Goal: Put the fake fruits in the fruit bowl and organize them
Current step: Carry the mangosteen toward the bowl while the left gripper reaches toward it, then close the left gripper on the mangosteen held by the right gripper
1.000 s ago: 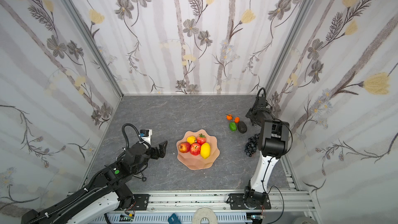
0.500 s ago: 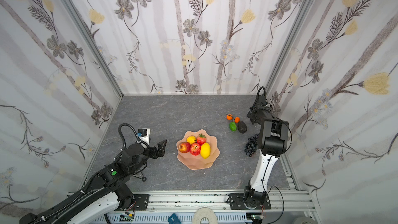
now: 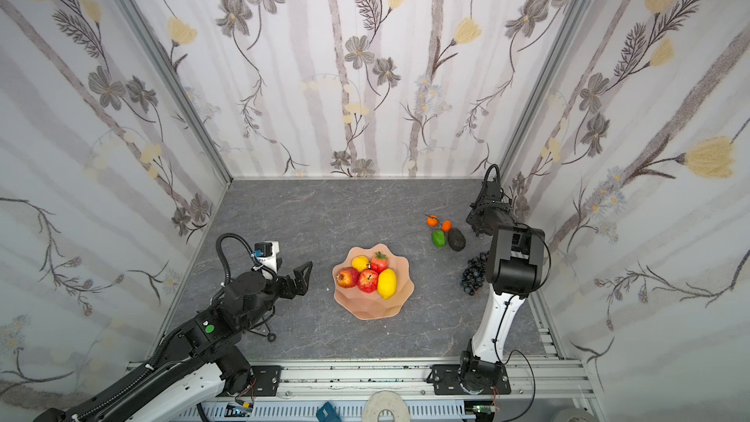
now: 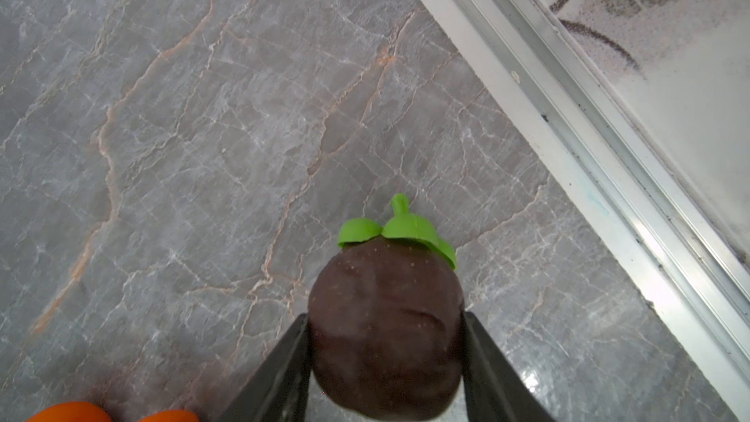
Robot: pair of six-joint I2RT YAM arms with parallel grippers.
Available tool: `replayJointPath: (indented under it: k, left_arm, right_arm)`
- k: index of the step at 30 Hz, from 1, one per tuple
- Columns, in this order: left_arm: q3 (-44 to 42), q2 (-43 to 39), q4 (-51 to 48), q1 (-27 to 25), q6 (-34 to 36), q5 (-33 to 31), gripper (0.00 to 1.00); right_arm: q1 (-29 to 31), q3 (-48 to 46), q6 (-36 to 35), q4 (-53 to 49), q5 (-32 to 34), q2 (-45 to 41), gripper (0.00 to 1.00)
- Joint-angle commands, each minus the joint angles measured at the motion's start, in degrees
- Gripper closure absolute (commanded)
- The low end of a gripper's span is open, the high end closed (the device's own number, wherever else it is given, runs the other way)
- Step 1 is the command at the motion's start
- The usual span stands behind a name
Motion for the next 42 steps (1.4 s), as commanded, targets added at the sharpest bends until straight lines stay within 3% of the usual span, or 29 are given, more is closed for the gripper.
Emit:
replayJointPath:
  k: [1, 7, 11, 15, 23, 28, 35, 42]
  left_arm:
    - [0.6, 0.3, 0.3, 0.1, -1.8, -0.9, 0.00]
    - [3.1, 5.2, 0.1, 0.1, -4.8, 2.0, 0.00]
    - [6.7, 9.6, 0.4, 0.2, -6.8, 7.7, 0.00]
    - [12.5, 15.2, -1.6, 0.2, -8.6, 12.9, 0.01]
    - [21.5, 24.3, -1.6, 0.2, -11.7, 19.3, 0.02]
    - [25.6, 29.4, -0.9, 0.2, -14.0, 21.8, 0.04]
    - [26.3, 31.3, 1.8, 0.2, -17.4, 22.8, 0.12]
    - [27.0, 32.4, 1.4, 0.3, -20.4, 24.0, 0.31]
  right_arm:
    - [2.1, -2.0, -1.9, 4.8, -1.2, -4.0, 0.48]
    - [6.5, -8.9, -3.1, 9.1, -2.4, -14.9, 0.47]
    - [10.5, -14.5, -4.9, 12.1, -6.0, -22.9, 0.47]
    - [15.9, -21.5, -7.5, 17.2, -13.2, -31.7, 0.47]
    - [27.1, -33.1, -7.4, 26.1, -21.3, -44.1, 0.48]
    - [35.2, -39.1, -5.8, 34.8, -28.2, -46.1, 0.50]
    - [45.8, -46.8, -5.6, 46.2, -27.3, -46.5, 0.51]
    - [52.0, -51.7, -6.5, 54.8, -25.1, -47.3, 0.52]
